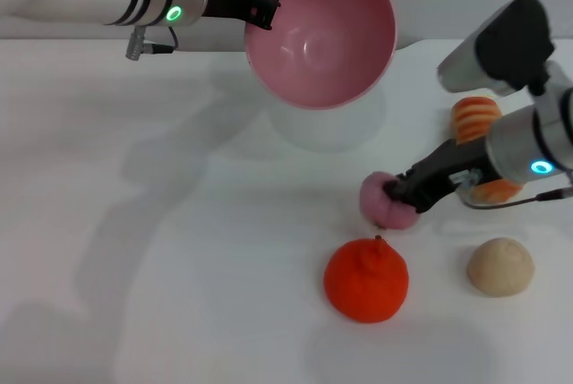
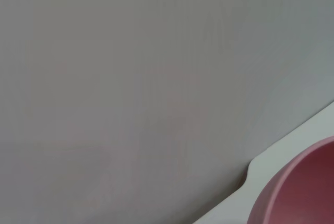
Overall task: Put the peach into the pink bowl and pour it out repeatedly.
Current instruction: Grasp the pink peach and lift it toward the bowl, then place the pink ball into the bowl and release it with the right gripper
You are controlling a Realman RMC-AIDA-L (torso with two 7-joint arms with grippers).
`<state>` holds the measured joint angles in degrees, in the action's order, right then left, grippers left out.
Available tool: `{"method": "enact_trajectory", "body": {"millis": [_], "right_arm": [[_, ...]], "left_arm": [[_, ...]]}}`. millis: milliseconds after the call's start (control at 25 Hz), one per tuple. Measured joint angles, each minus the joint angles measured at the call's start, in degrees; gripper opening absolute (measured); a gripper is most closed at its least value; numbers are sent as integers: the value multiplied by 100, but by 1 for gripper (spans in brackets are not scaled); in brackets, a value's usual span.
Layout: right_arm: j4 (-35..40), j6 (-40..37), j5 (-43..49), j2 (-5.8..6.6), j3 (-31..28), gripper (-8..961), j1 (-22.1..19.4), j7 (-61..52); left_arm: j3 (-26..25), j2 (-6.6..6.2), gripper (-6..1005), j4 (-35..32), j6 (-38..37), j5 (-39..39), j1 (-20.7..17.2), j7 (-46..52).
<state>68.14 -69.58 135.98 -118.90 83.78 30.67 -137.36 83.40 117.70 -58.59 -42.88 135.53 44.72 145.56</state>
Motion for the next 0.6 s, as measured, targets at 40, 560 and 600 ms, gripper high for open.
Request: {"method": "enact_trajectory", "body": {"millis": [40, 560, 600], "right_arm": [[286, -122, 1, 0, -29, 72, -117, -18], [3118, -1797, -466, -47, -193, 46, -265, -37], [3276, -1849, -505, -45, -218, 48, -247, -37]], "left_arm": [[0, -1, 104, 10, 10, 0, 0, -4], [113, 29, 107, 125, 43, 0, -29, -33], [118, 29, 107, 126, 42, 0, -37, -21]]}}
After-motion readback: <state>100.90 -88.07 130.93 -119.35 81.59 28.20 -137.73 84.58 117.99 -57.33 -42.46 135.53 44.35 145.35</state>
